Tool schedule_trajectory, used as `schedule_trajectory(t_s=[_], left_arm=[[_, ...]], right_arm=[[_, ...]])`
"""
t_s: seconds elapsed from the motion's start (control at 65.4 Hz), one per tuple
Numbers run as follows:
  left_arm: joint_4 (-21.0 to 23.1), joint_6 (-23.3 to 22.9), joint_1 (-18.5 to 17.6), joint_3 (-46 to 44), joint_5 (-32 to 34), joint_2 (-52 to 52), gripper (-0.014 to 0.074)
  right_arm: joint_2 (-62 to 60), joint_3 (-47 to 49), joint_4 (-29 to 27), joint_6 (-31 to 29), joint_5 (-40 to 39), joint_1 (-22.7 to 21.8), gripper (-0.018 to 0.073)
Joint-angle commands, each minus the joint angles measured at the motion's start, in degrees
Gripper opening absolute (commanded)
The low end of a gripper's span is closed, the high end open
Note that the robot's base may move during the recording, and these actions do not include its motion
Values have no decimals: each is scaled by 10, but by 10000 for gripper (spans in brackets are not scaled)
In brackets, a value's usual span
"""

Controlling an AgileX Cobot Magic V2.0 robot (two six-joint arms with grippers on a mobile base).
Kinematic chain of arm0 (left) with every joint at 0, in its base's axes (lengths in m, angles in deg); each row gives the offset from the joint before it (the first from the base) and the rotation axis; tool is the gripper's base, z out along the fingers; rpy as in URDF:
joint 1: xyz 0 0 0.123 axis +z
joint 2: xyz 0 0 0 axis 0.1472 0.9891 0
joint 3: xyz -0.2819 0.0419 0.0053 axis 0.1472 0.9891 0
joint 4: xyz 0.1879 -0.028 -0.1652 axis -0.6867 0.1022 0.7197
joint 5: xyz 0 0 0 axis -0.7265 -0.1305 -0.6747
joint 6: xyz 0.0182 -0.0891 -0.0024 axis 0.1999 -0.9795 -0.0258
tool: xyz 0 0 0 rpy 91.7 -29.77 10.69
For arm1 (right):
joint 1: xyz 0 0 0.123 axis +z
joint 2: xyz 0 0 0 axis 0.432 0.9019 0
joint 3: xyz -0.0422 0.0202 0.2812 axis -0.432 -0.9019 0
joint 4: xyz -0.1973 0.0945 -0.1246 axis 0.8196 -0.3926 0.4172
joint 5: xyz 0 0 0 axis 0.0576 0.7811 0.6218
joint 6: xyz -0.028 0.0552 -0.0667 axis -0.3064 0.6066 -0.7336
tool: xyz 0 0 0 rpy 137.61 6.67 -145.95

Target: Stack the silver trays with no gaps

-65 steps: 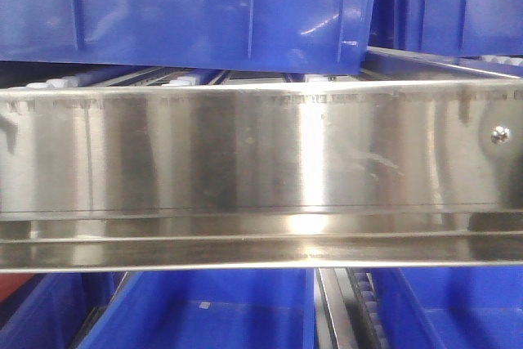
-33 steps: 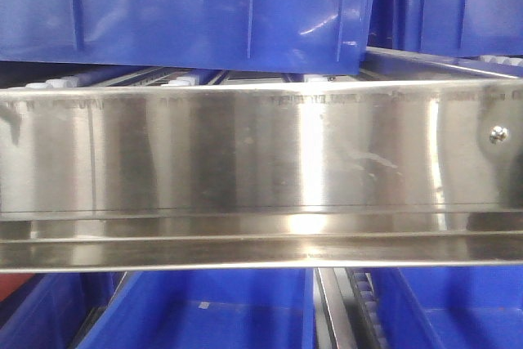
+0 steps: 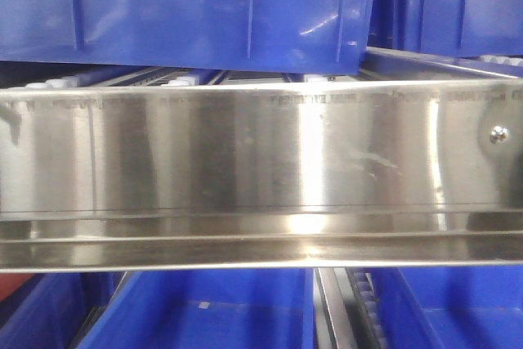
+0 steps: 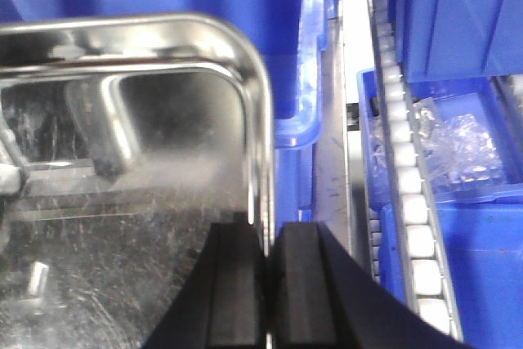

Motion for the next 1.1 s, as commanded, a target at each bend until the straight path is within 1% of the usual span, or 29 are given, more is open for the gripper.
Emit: schedule_trajectory(t_s=[0.0,1.085], left_arm=[[-27,0,0,-7,3,-5,-16],[-29,0,0,-7,6,-5,-16]], right_arm=[[-5,4,32,-6,-9,-6,-15],[-5,4,32,-6,-11,-6,-15]])
